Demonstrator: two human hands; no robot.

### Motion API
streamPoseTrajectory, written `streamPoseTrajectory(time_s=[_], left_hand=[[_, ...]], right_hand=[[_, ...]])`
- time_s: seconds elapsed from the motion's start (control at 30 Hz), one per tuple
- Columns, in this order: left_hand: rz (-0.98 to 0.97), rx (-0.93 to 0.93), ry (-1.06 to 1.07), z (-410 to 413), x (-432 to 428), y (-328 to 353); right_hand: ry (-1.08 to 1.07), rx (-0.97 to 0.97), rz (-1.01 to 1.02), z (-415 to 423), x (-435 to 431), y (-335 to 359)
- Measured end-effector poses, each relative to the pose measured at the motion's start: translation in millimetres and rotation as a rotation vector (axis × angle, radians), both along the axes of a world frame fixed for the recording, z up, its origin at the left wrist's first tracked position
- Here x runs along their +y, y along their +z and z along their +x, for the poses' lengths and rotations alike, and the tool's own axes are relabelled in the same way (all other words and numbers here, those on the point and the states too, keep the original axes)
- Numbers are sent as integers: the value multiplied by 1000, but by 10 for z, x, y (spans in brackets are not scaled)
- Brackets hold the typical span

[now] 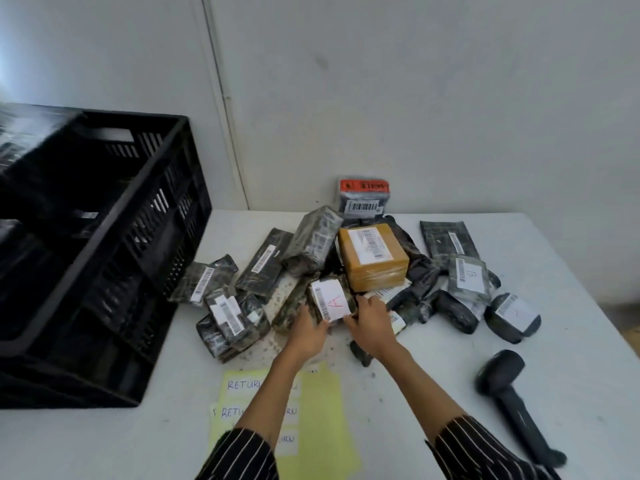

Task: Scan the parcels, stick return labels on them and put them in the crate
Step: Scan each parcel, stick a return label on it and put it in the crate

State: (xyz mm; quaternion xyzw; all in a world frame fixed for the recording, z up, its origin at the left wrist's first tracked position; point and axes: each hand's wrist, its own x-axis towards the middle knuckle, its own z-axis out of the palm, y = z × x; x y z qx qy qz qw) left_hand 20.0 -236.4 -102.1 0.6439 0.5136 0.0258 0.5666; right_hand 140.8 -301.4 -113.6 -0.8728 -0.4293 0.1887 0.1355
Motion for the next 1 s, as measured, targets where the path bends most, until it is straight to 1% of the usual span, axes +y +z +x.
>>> streamPoseTrajectory(time_s=[0.07, 0.13, 0.23, 0.3, 0.33, 0.37, 0.43, 0.47, 0.53, 0.63, 0.7, 0.73, 0.77, 0.8, 0.83, 0.87, 0.9, 0.93, 1.0], left_hand=[[-90, -66, 92, 76, 17, -92], [-152, -113, 178, 127, 18, -153], [-169, -180, 290, 116, -9, -193], [-141, -230, 333, 43, -23, -198], [-124, -254, 344, -6, -38, -173], [-108, -290, 355, -56, -62, -145], [-87, -389, 367, -139, -149, -58], [-81, -439, 367, -168, -199, -31], [-126, -511, 382, -200, -316, -6], [-258, -580, 424, -186, -475, 7], [-313, -606, 419, -142, -515, 32], [-330, -610, 410, -111, -513, 50], [-341, -608, 391, -75, -509, 64], [-340, -595, 359, -33, -504, 71], [-332, -572, 318, 12, -503, 76], [-324, -547, 278, 58, -505, 82], [-317, -527, 251, 105, -514, 81], [-311, -515, 232, 152, -521, 65], [-308, -486, 202, 241, -542, 24]], right_hand=[[-37, 0, -50, -4, 79, -72], [-117, 46, -78, -9, 141, -121], [-206, 68, -11, -19, 166, -169], [-242, 119, 101, -47, 98, -173], [-272, 208, 177, -66, 45, -170], [-313, 355, 257, -96, -24, -147], [-423, 720, 416, -191, -183, -43], [-482, 852, 477, -245, -272, 16], [-563, 993, 569, -353, -446, 118], [-609, 1025, 619, -463, -720, 196], [-584, 952, 599, -477, -954, 184], [-572, 825, 596, -453, -1098, 148], [-554, 592, 579, -397, -1263, 89], [-539, 304, 529, -311, -1437, 6], [-531, 21, 428, -209, -1605, -88], [-541, -179, 308, -106, -1769, -184], [-578, -267, 207, -4, -1919, -284], [-626, -295, 142, 94, -2050, -355], [-720, -275, 69, 264, -2249, -431]])
